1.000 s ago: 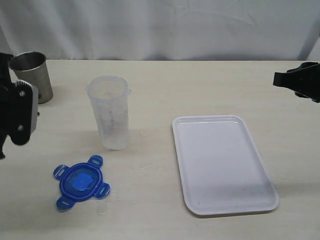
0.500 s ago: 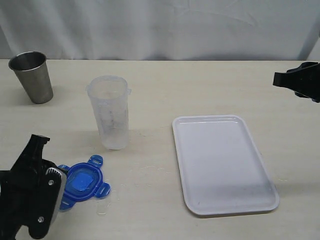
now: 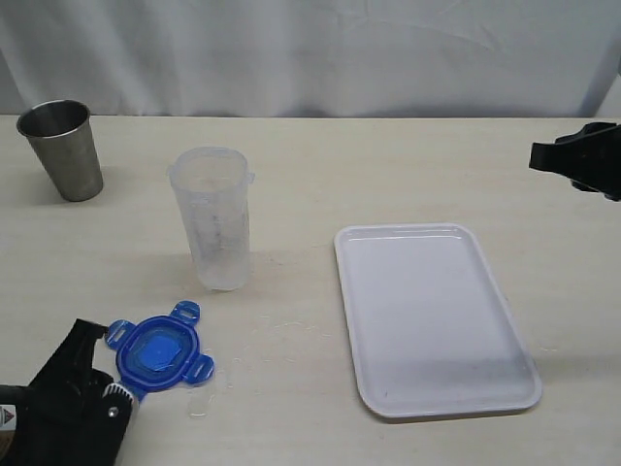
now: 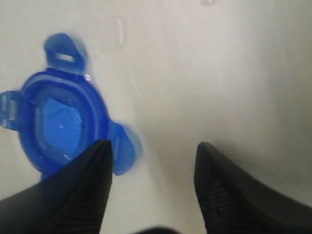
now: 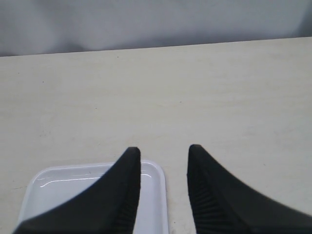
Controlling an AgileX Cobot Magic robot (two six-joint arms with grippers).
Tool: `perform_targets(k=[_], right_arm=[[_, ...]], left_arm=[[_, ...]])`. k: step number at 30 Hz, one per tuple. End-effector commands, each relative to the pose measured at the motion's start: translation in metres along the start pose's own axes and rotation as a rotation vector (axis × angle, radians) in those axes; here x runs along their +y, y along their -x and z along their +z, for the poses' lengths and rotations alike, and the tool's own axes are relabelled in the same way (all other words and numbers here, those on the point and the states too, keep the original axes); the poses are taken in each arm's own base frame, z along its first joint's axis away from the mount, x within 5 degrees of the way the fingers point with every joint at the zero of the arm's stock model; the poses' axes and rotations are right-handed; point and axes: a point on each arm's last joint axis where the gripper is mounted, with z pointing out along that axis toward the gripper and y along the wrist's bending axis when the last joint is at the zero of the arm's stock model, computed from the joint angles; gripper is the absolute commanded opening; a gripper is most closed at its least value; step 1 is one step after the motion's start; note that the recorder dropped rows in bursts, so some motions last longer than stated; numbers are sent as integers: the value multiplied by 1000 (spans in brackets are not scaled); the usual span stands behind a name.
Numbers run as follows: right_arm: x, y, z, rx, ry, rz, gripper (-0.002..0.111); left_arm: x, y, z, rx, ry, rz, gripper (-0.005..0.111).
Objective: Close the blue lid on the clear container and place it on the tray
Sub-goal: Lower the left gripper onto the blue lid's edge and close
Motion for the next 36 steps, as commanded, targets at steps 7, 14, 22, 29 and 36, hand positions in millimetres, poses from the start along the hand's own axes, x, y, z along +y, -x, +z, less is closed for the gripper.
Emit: perform_targets(k=[7,14,22,29,36], right_arm=[[-1,-2,0,-7,7,-17,32],[-1,-2,0,-9,9,-17,32],[-1,-2,0,-9,9,-17,32],[-1,-2,0,-9,8,-24,32],[-1,-1,0,-11,10,-23,32]], left_arm=[[9,-1,17,72,-41,31,51],[7,2,18,37,-56,29,51],[20,5,25,52,-45,28,51],[11,-3,42,141,-119,72,51],[10,-2,42,131,-124,64,13]])
